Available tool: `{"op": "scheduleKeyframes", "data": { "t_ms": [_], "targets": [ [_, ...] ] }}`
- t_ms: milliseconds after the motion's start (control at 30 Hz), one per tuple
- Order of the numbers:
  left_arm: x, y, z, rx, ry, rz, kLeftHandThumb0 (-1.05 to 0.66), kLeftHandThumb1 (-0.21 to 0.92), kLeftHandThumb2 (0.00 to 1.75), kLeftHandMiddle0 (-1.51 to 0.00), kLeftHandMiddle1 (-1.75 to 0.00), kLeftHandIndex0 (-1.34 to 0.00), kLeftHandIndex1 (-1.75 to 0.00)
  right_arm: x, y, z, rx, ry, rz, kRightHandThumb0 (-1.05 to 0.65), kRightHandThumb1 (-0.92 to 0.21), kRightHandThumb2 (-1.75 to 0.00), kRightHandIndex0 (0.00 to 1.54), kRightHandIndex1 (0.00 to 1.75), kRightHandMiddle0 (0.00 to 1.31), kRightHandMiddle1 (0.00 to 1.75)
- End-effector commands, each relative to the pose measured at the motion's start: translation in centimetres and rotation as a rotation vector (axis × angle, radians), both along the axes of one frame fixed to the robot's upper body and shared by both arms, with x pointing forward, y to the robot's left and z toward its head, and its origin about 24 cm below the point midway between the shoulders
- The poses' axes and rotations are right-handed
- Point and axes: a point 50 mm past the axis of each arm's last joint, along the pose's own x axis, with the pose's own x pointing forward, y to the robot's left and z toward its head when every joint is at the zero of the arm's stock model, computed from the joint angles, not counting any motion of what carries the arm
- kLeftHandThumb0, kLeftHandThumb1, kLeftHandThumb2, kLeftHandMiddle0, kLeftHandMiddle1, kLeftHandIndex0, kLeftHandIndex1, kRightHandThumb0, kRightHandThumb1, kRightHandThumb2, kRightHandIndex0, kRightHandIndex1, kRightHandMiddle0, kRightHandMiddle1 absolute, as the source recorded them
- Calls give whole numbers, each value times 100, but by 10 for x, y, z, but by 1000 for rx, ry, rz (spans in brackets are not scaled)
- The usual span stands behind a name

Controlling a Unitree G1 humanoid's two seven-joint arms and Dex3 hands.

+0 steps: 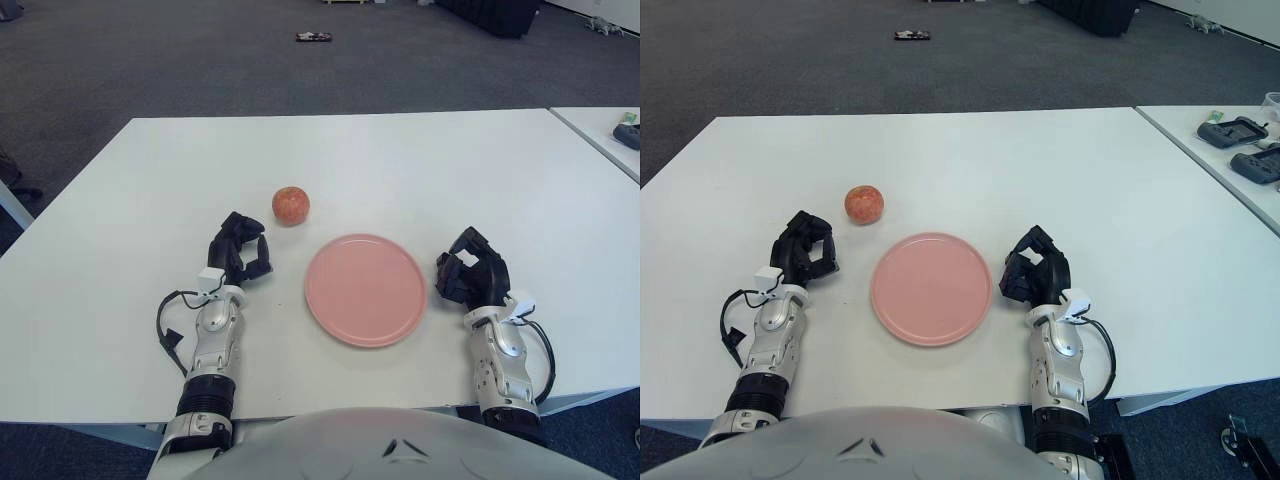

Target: Put the apple into the plate.

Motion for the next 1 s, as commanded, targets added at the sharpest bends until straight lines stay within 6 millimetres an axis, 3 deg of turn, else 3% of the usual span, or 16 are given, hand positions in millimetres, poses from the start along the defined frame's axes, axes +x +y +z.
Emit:
{"op": "scheduleKeyframes", "data": {
  "t_ms": [0, 400, 700, 833, 900, 967],
  "targets": [
    [-2, -1, -3, -14, 26, 2, -49, 29, 136, -111, -175, -63, -175, -5, 2, -10, 37, 56, -7, -56, -15, -154, 135, 175, 76, 175],
    [21, 3, 40, 124, -156, -7, -49, 30, 135, -109, -175, -62, -175, -4, 3, -11, 27, 55, -3, -56, -15, -154, 134, 175, 76, 175],
    [31, 5, 66, 435, -295, -75, -45, 41, 120, -88, -175, -53, -175, -4, 2, -12, -6, 66, 2, -56, -15, -154, 134, 175, 76, 175],
    [35, 8, 67, 543, -302, -105, -43, 46, 112, -49, -175, -48, -175, -3, 2, -12, -21, 64, 8, -56, -15, -154, 134, 175, 76, 175],
    [37, 10, 68, 574, -297, -118, -49, 33, 120, -25, -170, -25, -170, -3, 2, -12, -25, 63, 9, -56, -15, -154, 134, 175, 76, 175],
    [39, 11, 68, 612, -291, -139, -56, 24, 124, -10, -159, -10, -158, -3, 2, -12, -25, 64, 11, -56, -15, -154, 134, 175, 76, 175]
  ]
}}
